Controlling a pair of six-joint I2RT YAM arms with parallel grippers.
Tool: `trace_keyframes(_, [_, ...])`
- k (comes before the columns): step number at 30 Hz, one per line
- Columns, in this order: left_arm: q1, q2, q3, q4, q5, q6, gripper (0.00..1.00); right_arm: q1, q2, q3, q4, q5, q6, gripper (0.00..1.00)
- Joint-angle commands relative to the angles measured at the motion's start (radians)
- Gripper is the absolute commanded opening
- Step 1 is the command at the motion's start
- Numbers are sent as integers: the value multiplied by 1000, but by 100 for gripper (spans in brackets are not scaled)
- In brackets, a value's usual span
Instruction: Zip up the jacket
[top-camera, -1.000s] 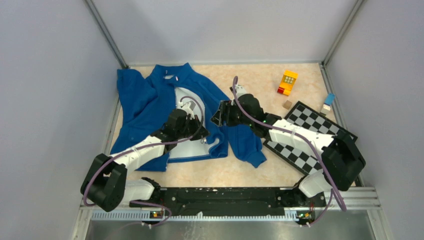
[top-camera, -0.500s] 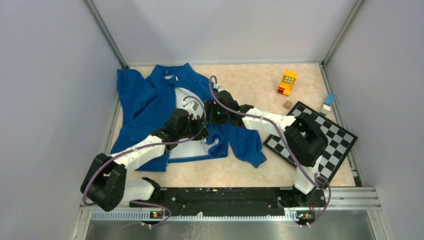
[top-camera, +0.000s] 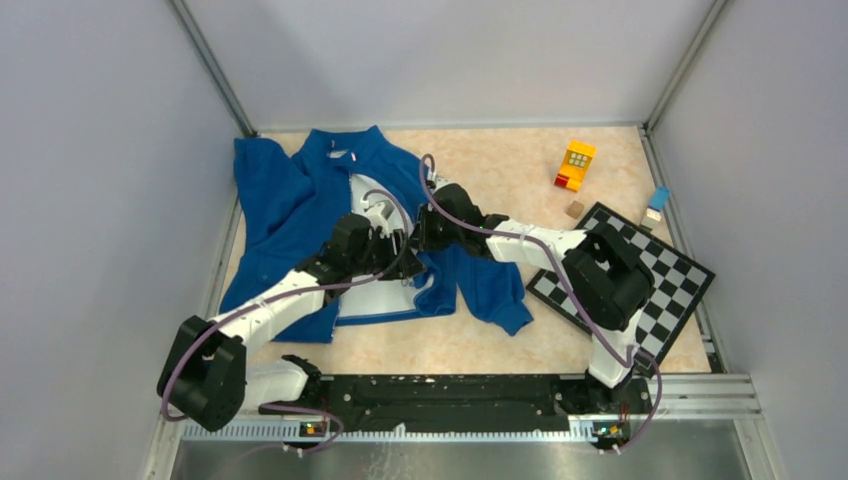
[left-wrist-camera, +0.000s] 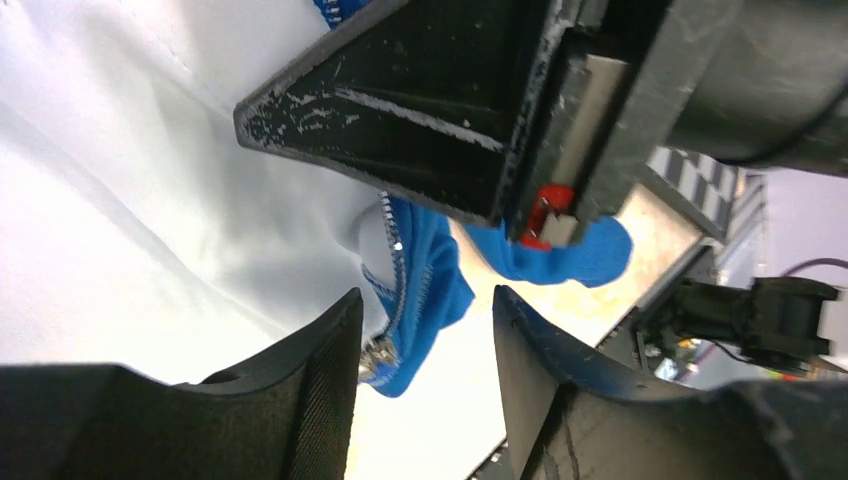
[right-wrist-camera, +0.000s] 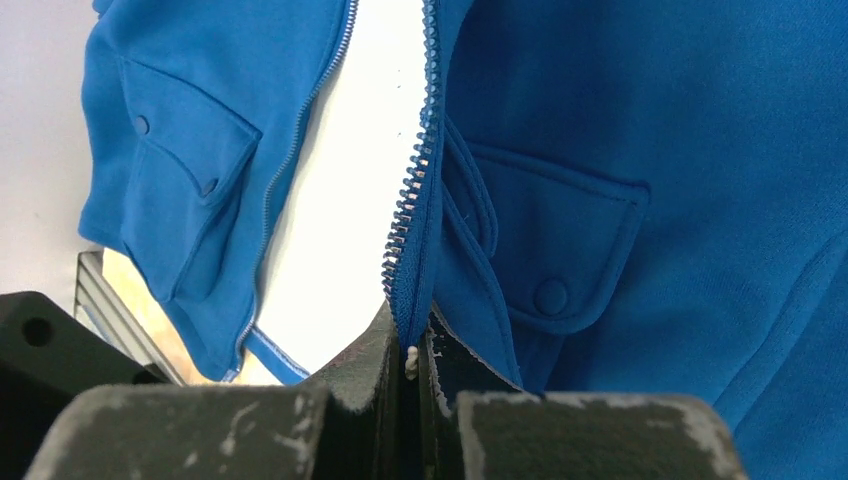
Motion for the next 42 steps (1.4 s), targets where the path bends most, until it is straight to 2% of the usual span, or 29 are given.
trace_keyframes(1, [27, -55, -29, 33, 135, -22, 57, -17, -71, -36, 146, -97, 18, 0])
trace_keyframes(3, [27, -54, -32, 59, 159, -10, 59, -18, -78, -43, 159, -92, 21, 0])
trace_keyframes(8, [26, -51, -14, 8, 172, 10, 63, -20, -75, -44, 176, -97, 38, 0])
trace_keyframes(13, [25, -58, -14, -14, 162, 21, 70, -23, -77, -49, 187, -101, 49, 0])
trace_keyframes(18, [16, -76, 2, -51, 146, 25, 65, -23, -76, -52, 187, -81, 53, 0])
trace_keyframes(26, [-64, -233, 2, -61, 42, 5, 53, -29, -57, -54, 205, -70, 64, 0])
trace_keyframes(28, [-77, -243, 3, -39, 84, -27, 51, -34, -52, -57, 215, -79, 71, 0])
trace_keyframes(32, [-141, -210, 11, 74, 231, -117, 55, -43, -52, -61, 227, -92, 77, 0])
trace_keyframes(34, [-156, -200, 46, 50, 248, -100, 57, -51, -58, -71, 245, -109, 77, 0])
trace_keyframes(38, [-152, -261, 50, -5, 106, -59, 64, -58, -72, -93, 298, -160, 68, 0])
trace_keyframes(42, [-104, -285, 47, -40, 55, -50, 64, -60, -85, -118, 341, -193, 57, 0])
